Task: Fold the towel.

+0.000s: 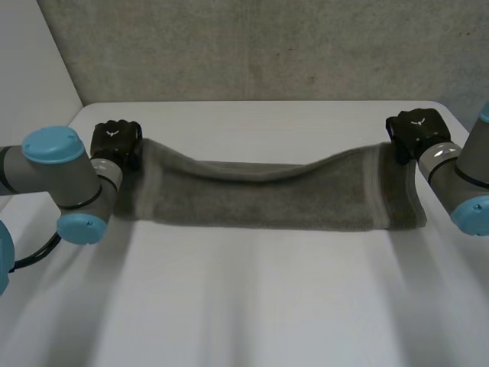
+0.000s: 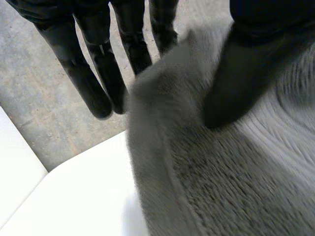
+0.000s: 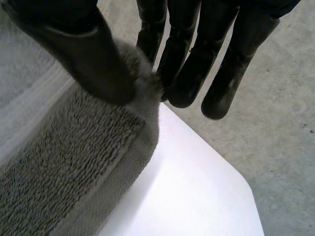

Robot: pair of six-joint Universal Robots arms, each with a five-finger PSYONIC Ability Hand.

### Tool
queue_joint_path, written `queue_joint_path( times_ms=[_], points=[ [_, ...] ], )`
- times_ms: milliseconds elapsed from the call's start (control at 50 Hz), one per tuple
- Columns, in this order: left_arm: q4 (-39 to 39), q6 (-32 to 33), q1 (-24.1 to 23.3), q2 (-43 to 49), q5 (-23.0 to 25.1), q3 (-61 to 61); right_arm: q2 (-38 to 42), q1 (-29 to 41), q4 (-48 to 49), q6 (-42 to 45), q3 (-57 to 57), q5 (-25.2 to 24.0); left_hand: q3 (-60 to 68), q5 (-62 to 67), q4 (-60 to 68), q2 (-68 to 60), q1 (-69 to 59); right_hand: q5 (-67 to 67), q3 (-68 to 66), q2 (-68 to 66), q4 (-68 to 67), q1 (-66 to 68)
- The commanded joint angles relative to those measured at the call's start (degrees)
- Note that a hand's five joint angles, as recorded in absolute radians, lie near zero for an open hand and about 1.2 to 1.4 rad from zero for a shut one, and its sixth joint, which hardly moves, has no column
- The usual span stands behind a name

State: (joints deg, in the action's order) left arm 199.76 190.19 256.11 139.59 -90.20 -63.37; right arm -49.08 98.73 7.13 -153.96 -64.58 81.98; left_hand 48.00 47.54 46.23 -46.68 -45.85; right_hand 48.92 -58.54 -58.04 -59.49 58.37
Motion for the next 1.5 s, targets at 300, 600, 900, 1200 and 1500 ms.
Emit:
queue_joint_path(
  times_ms=[300,600,900,1200,1500],
  points=[
    [0.9,3.4,-2.7,-10.2,0.6,-9.4,-9.0,0.5,1.1,0.4,-7.0,-0.2,-38.0,-47.5,-36.2,36.7,35.9,-48.9,48.5,48.0,49.5,-48.4],
    [1.2,2.9,-3.3,-25.0,3.7,-25.9,-19.6,0.2,-6.2,0.8,-21.7,-4.9,-38.0,-47.5,-36.2,36.7,35.9,-48.9,48.5,48.0,49.5,-48.4],
    [7.7,-6.4,-3.3,-28.4,8.2,-35.4,-17.2,-3.8,-2.2,2.4,-29.6,-10.0,-38.0,-47.5,-36.2,36.7,35.9,-28.5,28.1,27.6,29.1,-27.9],
    [8.5,-6.5,-3.3,-28.1,8.6,-36.6,-9.6,-7.5,6.3,3.6,-28.4,-10.1,-38.0,-47.5,-36.2,36.7,35.9,-27.0,26.6,26.1,27.5,-26.4],
    [8.5,-6.3,-3.3,-28.1,8.5,-36.9,-5.4,-7.2,5.8,7.4,-25.4,-8.8,-38.0,-47.5,-36.2,36.7,35.9,13.3,-13.7,-14.2,-12.8,13.9]
  ],
)
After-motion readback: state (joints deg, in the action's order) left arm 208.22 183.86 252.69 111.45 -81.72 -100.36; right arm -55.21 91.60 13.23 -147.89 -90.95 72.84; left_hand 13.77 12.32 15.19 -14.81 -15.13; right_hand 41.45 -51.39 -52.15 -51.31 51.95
